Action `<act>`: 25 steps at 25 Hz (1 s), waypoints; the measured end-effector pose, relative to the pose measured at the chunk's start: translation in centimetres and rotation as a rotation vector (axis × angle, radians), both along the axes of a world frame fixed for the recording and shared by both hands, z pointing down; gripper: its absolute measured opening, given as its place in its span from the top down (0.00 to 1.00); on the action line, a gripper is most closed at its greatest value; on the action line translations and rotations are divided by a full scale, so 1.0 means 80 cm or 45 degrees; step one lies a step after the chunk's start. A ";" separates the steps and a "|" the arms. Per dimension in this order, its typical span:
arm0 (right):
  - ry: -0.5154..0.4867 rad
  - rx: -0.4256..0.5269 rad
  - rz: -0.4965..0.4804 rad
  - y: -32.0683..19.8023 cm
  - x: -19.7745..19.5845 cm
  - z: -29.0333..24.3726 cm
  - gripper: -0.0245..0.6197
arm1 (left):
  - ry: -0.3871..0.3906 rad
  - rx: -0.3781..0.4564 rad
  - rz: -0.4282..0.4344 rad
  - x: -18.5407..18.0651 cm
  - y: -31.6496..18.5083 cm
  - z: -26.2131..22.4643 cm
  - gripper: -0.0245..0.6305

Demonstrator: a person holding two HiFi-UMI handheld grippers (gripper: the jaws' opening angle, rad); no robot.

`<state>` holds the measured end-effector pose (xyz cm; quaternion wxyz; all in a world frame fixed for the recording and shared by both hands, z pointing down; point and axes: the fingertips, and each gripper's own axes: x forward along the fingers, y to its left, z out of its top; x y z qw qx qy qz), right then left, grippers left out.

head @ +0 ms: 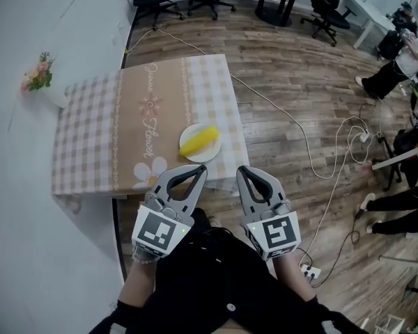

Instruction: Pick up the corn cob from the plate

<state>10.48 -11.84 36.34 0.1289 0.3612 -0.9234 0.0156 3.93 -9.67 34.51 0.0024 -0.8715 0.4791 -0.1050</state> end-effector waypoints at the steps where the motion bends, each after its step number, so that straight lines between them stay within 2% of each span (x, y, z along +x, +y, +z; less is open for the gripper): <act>1: -0.006 0.004 0.008 -0.002 -0.001 0.000 0.90 | -0.001 -0.001 0.006 -0.001 -0.002 0.001 0.94; 25: 0.013 -0.057 0.167 -0.053 -0.040 0.017 0.90 | 0.022 -0.080 0.098 -0.060 -0.068 0.019 0.94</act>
